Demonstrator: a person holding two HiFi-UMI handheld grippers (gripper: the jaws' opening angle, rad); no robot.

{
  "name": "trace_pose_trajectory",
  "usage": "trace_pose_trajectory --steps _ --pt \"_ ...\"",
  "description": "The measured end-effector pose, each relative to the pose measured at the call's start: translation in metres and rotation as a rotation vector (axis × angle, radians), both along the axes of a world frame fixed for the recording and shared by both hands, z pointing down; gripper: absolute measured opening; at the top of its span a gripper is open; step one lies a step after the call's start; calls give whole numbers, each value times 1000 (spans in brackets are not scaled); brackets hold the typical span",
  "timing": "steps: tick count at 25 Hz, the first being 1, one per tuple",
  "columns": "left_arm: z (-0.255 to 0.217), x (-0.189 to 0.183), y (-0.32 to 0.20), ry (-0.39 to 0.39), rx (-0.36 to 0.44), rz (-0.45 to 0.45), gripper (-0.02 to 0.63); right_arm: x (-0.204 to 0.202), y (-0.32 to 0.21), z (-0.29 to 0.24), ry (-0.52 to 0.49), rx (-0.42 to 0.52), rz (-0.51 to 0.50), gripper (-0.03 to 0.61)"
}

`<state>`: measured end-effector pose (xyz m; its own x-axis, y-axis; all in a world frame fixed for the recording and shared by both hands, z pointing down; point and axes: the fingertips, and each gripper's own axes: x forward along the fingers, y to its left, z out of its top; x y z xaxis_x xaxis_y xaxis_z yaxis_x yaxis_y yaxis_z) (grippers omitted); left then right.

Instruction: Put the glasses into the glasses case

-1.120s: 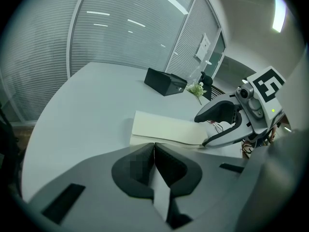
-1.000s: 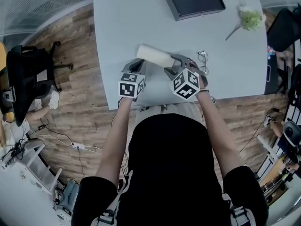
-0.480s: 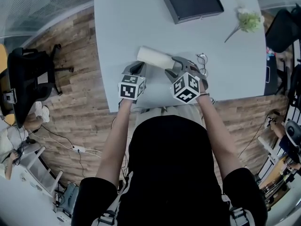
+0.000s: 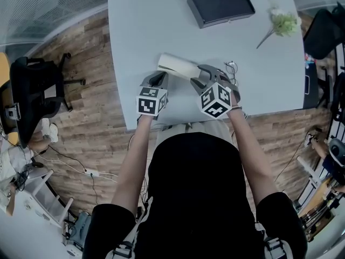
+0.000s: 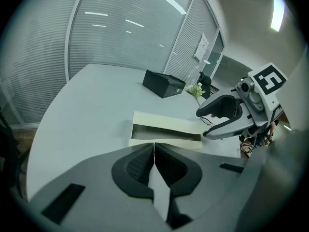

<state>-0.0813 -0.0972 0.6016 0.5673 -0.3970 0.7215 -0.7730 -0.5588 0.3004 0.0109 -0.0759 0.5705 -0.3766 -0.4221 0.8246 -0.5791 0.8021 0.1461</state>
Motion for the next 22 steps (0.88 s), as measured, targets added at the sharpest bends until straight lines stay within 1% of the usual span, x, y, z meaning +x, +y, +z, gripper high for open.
trace_pose_trajectory --steps 7,8,10,13,22 --pt "-5 -1 1 1 6 1 25 2 -3 -6 -2 18 7 210" --pt "-5 -1 2 1 7 1 25 2 -2 -7 -4 18 4 201" --pt "-4 -2 3 -1 5 -1 25 2 -2 -8 -6 14 -6 161" --pt "-4 -1 4 0 4 -5 25 3 -2 -9 0 23 -9 155" --pt "-9 1 4 3 10 1 25 13 -14 -16 14 59 26 118"
